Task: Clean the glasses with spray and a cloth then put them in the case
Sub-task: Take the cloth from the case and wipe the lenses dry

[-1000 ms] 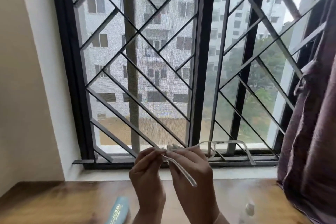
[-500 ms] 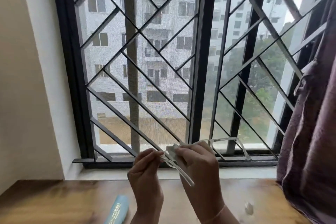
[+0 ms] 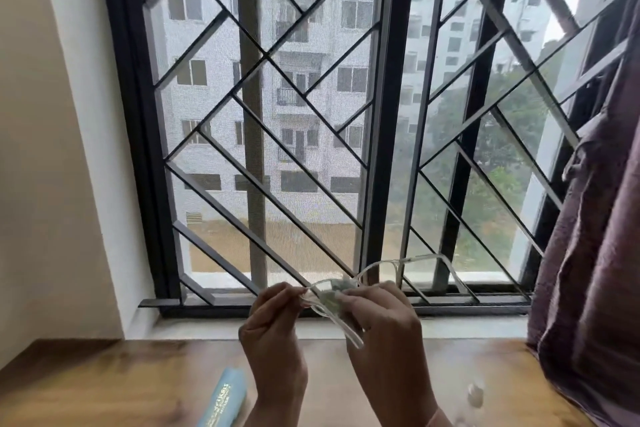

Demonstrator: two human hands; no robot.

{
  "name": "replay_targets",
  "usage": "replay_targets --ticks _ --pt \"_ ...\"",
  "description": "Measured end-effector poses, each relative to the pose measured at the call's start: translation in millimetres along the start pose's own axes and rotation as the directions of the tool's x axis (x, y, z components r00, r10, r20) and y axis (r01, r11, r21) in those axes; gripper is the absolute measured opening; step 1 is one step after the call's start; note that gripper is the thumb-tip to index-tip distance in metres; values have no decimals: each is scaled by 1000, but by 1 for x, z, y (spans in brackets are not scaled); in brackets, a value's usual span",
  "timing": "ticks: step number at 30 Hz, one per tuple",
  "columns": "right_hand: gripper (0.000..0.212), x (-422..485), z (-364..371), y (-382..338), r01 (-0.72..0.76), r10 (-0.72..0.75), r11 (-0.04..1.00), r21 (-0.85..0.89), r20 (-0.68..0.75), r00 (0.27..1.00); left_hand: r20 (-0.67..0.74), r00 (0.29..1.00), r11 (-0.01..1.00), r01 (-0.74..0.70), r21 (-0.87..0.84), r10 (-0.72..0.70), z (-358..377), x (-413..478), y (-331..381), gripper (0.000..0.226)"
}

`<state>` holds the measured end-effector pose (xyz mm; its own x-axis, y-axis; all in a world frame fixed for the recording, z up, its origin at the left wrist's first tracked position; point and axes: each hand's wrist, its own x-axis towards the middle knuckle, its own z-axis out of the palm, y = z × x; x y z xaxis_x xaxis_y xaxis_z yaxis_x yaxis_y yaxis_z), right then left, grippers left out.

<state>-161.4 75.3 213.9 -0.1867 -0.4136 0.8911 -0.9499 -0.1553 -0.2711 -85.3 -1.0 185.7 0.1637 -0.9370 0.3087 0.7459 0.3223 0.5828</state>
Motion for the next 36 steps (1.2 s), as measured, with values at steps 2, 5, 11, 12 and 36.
replay_targets --ticks 2,5,11,12,36 --pt "8 3 -1 -1 -12 12 1000 -2 -18 1000 19 1000 1000 7 5 -7 0 0 -2 46" --pt "7 7 2 -2 -25 25 1000 7 -36 999 37 999 1000 23 3 -23 0 0 -3 27" --pt "6 4 14 -13 16 -15 997 75 -11 1000 -1 999 999 38 6 -38 1 0 -6 14" --pt "8 2 16 -14 25 -24 996 80 -12 1000 -5 999 999 36 8 -36 1 -1 -6 16" --pt "20 -19 -11 34 -117 109 993 -11 -289 951 -26 1000 998 -14 57 16 -5 0 -3 38"
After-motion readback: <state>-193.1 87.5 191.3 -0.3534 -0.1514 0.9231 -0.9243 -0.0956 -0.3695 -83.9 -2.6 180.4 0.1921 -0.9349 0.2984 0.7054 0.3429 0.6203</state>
